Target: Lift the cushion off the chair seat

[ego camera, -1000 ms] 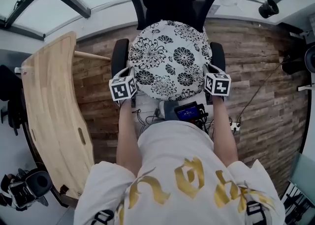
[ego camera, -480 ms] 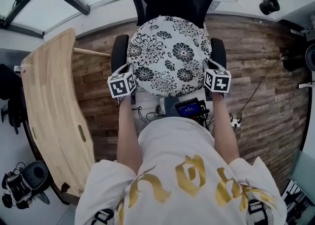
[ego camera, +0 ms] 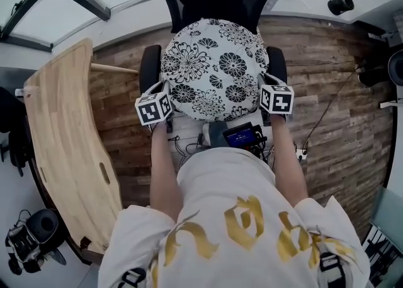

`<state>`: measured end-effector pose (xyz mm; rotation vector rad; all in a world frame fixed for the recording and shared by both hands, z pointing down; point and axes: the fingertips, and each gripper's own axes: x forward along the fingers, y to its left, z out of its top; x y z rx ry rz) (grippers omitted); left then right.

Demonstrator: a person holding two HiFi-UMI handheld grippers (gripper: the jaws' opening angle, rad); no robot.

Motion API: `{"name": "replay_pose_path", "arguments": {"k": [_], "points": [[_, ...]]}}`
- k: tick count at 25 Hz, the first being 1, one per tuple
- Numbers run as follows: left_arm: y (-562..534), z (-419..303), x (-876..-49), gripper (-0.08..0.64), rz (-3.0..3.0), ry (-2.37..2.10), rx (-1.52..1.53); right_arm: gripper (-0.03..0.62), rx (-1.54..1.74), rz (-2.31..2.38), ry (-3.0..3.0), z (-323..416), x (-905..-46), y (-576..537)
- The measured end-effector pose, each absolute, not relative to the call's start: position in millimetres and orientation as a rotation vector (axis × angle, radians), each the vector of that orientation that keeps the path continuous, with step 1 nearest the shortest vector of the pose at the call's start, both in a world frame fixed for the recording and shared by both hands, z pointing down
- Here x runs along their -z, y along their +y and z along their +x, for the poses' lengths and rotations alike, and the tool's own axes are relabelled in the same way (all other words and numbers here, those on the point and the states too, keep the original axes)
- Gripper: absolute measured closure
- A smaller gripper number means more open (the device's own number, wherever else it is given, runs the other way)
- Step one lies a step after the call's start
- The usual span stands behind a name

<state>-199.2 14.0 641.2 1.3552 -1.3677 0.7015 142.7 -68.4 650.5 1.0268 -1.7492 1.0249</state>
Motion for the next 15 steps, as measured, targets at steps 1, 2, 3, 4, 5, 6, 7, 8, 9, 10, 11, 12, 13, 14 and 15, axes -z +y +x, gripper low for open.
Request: {"name": "replay_pose_path", "arguments": {"k": [1,2,3,4,5,6,7,8,9,10,11,12,13,14,15], "points": [[13.6,-198.8,-642.0,0.526,1.353,-1.366,-0.695,0.565,-1.026,1.027,-1.748,142.6,-650.8,-68.7],[13.2,-198.1,-642.8,0.526,1.352,-1.363,-0.689,0.564,-1.027,1.027,-1.746,143.1,-651.3,-68.7],[13.2,-196.9,-643.9,0.526,1.351,-1.358,-0.686,0.563,-1.029,1.027,-1.741,144.2,-652.0,-68.3],[13.4,-195.8,-645.3,0.527,1.350,-1.353,-0.685,0.563,-1.032,1.027,-1.737,145.3,-652.9,-67.7],[13.5,-195.3,-646.6,0.526,1.349,-1.348,-0.685,0.565,-1.034,1.028,-1.733,146.1,-654.0,-67.1],[13.4,-195.5,-647.7,0.527,1.349,-1.345,-0.686,0.564,-1.036,1.028,-1.729,146.0,-655.1,-66.7],[13.4,-196.4,-648.8,0.527,1.349,-1.343,-0.687,0.564,-1.036,1.027,-1.726,145.5,-656.1,-66.3],[13.6,-197.4,-649.9,0.526,1.348,-1.340,-0.689,0.565,-1.036,1.025,-1.722,144.8,-656.9,-66.0],[13.8,-198.2,-651.1,0.526,1.346,-1.337,-0.692,0.565,-1.034,1.022,-1.719,144.2,-657.6,-66.1],[13.4,-198.7,-652.4,0.526,1.346,-1.335,-0.695,0.565,-1.031,1.019,-1.716,143.7,-658.4,-66.7],[12.5,-199.0,-653.7,0.527,1.345,-1.334,-0.697,0.564,-1.028,1.016,-1.714,143.2,-659.5,-67.8],[11.5,-199.2,-655.2,0.527,1.345,-1.333,-0.698,0.565,-1.026,1.014,-1.713,142.7,-660.9,-69.0],[10.7,-199.2,-656.7,0.526,1.343,-1.332,-0.699,0.565,-1.025,1.012,-1.712,142.4,-662.3,-69.8],[10.0,-199.1,-658.3,0.526,1.342,-1.332,-0.699,0.564,-1.025,1.010,-1.711,142.2,-663.9,-70.3],[9.4,-198.9,-660.0,0.526,1.341,-1.331,-0.700,0.565,-1.025,1.008,-1.710,142.1,-665.4,-70.7]]}}
